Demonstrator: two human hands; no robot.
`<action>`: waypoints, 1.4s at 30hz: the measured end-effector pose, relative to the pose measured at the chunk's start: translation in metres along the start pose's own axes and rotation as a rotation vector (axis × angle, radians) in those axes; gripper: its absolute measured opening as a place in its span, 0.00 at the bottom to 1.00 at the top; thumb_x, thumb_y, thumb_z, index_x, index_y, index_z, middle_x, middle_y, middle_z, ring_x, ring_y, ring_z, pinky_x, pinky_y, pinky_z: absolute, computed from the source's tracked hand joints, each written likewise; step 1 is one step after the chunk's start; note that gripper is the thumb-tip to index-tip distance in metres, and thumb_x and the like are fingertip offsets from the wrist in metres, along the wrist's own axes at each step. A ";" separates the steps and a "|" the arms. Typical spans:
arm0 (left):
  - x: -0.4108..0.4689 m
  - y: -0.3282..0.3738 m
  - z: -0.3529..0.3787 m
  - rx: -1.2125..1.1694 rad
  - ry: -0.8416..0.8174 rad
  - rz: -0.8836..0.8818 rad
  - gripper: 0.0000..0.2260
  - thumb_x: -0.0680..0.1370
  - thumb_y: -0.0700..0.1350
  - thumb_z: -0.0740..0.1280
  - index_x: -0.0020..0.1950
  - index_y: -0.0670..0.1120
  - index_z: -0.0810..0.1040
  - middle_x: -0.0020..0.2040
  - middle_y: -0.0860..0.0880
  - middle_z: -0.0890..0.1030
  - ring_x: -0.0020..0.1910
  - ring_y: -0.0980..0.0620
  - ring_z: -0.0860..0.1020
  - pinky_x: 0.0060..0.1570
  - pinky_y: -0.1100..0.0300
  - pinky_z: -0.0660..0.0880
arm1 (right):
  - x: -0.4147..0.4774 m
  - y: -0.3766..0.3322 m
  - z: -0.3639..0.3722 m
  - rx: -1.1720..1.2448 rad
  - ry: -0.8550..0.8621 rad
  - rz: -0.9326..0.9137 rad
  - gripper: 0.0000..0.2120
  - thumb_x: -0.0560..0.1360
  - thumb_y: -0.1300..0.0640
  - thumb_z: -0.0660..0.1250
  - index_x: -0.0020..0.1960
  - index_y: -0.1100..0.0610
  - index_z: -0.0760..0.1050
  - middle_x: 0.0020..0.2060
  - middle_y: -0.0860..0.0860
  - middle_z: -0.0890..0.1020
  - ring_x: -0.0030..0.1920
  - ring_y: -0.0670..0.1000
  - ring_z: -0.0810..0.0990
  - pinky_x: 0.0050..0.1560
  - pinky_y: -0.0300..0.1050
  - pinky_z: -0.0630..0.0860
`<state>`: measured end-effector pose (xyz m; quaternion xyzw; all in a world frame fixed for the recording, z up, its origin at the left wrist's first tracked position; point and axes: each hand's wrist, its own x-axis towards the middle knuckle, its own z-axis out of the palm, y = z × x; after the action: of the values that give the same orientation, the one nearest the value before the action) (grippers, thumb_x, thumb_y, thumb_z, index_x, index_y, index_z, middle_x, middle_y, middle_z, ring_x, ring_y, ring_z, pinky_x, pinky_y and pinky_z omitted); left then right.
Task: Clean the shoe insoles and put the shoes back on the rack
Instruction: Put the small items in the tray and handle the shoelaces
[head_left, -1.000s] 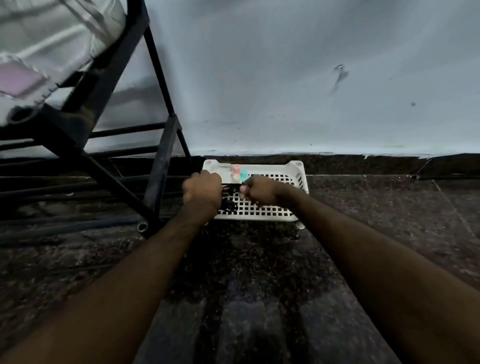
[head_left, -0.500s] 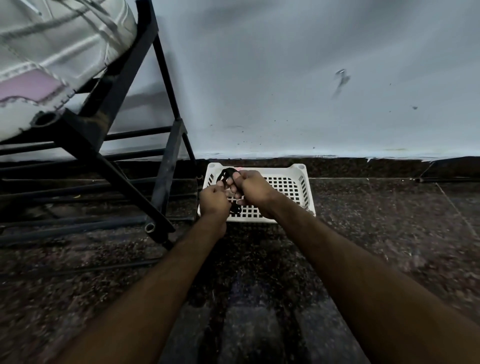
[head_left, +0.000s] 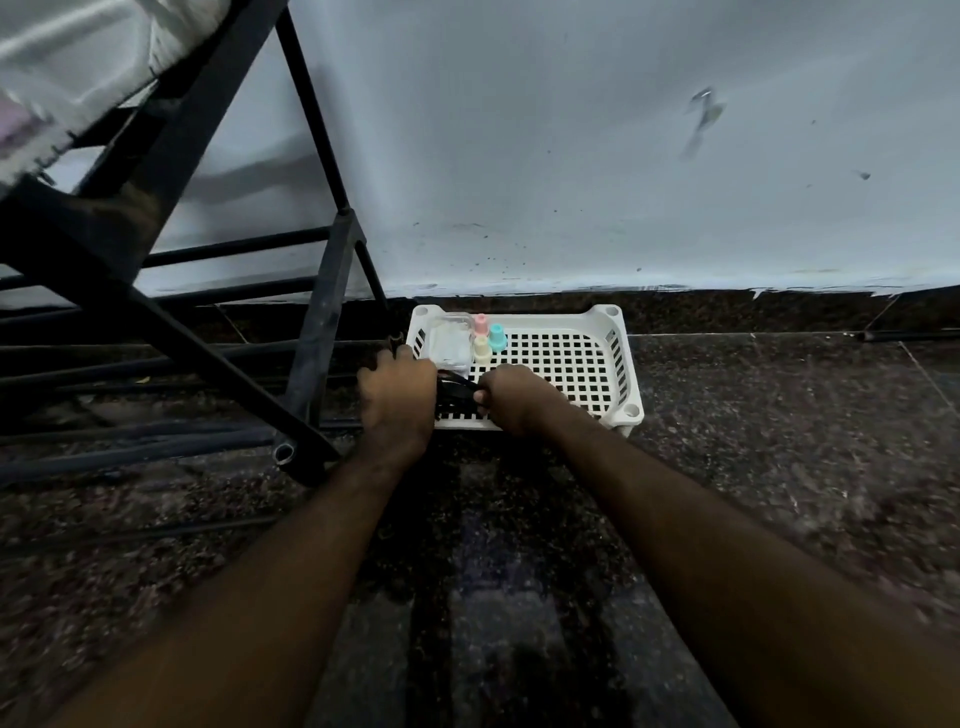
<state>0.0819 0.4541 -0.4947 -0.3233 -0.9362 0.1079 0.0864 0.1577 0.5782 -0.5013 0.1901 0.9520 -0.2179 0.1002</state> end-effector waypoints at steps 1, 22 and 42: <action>-0.004 0.001 0.001 0.024 0.006 0.001 0.06 0.73 0.46 0.70 0.49 0.49 0.81 0.52 0.49 0.79 0.52 0.47 0.77 0.45 0.55 0.73 | 0.000 0.000 0.001 -0.027 0.017 -0.013 0.15 0.81 0.53 0.59 0.57 0.63 0.76 0.54 0.61 0.78 0.56 0.60 0.76 0.55 0.49 0.73; -0.010 0.003 -0.001 -0.100 0.014 0.077 0.13 0.76 0.52 0.66 0.56 0.48 0.78 0.59 0.47 0.77 0.60 0.45 0.72 0.56 0.50 0.68 | -0.009 0.000 0.003 -0.030 0.207 -0.145 0.16 0.72 0.59 0.71 0.59 0.61 0.77 0.53 0.60 0.79 0.53 0.59 0.78 0.51 0.46 0.72; -0.045 0.005 -0.020 -0.185 -0.041 0.078 0.10 0.78 0.44 0.61 0.59 0.49 0.73 0.54 0.48 0.80 0.57 0.45 0.76 0.52 0.52 0.71 | -0.029 0.009 -0.024 0.020 0.230 0.090 0.08 0.76 0.62 0.64 0.53 0.60 0.80 0.52 0.59 0.81 0.51 0.59 0.80 0.53 0.47 0.76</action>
<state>0.1245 0.4323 -0.4810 -0.3637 -0.9304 0.0310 0.0327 0.1853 0.5877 -0.4757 0.2575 0.9454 -0.1996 -0.0020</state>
